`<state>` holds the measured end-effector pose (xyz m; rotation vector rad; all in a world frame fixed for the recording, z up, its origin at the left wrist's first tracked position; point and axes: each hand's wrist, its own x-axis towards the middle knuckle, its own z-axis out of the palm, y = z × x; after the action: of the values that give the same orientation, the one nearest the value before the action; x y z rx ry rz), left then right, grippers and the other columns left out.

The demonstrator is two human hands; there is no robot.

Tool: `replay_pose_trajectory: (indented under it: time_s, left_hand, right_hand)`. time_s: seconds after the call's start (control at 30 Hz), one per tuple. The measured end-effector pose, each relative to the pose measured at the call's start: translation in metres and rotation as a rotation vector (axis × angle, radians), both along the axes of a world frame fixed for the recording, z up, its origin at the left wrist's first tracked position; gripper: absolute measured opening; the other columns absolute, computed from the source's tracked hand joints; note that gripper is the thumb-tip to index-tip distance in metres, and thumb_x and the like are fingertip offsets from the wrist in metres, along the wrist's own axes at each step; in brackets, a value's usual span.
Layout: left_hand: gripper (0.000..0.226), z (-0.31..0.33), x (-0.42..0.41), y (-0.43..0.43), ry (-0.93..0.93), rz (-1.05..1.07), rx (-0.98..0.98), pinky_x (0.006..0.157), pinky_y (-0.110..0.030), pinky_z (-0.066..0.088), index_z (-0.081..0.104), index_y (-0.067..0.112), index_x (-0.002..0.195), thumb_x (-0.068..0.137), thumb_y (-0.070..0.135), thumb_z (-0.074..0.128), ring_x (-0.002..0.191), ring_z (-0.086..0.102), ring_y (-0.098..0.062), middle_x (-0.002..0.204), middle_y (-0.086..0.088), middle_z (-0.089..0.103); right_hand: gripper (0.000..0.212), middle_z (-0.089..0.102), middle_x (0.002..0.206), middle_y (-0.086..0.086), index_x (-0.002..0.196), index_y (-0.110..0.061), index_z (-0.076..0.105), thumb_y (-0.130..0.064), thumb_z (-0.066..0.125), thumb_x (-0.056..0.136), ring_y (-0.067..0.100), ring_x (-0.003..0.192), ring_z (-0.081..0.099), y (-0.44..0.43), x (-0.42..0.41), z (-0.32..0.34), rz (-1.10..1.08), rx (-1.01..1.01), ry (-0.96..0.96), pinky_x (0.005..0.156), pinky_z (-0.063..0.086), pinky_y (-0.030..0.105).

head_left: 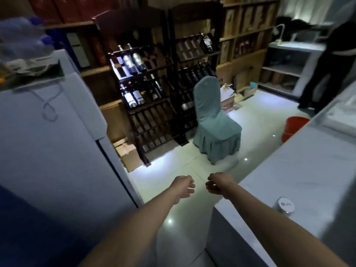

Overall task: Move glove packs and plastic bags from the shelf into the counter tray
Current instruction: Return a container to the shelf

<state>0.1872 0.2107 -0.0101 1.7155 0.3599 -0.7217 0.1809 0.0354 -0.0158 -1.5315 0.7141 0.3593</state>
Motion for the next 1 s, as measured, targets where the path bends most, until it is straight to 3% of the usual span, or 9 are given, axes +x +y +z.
replay_pose_trajectory:
  time_s: [0.2,0.43,0.77,1.0]
  left_hand:
    - [0.017,0.023,0.075,-0.075,-0.072,-0.302,-0.016,0.076,-0.032,0.049,0.064,0.013,0.099,0.092,0.024,0.054,0.082,0.065,-0.023,0.094,-0.005,0.068]
    - [0.010,0.041,0.081,-0.193,-0.112,-0.634,-0.060,0.064,-0.026,0.044,0.059,0.014,0.095,0.096,0.019,0.050,0.069,0.061,-0.015,0.083,0.000,0.063]
    - [0.015,0.023,0.074,-0.295,-0.051,-1.041,-0.092,0.068,-0.026,0.050,0.065,0.017,0.102,0.090,0.025,0.060,0.074,0.067,-0.017,0.088,0.001,0.070]
    - [0.029,-0.009,0.067,-0.328,0.002,-1.387,-0.065,0.078,-0.031,0.055,0.067,0.015,0.114,0.089,0.030,0.061,0.089,0.071,-0.018,0.109,-0.004,0.073]
  right_hand:
    - [0.010,0.066,0.077,0.018,0.095,-0.001,0.060,-0.011,0.057,0.094,0.027,0.064,0.065,-0.074,0.012,0.048,-0.350,-0.067,-0.154,0.066,0.060,0.037]
    - [0.004,0.061,0.070,0.015,0.082,-0.008,0.051,-0.004,0.051,0.083,0.022,0.053,0.058,-0.172,-0.034,0.073,-0.634,-0.174,-0.204,0.057,0.055,0.027]
    - [0.008,0.050,0.067,0.014,0.084,-0.010,0.044,-0.003,0.046,0.081,0.023,0.052,0.051,-0.231,-0.094,0.032,-0.958,-0.150,-0.116,0.055,0.046,0.026]
    - [0.006,0.068,0.076,0.019,0.084,-0.005,0.054,-0.002,0.050,0.087,0.028,0.060,0.062,-0.215,-0.129,-0.008,-1.165,-0.079,0.005,0.055,0.053,0.028]
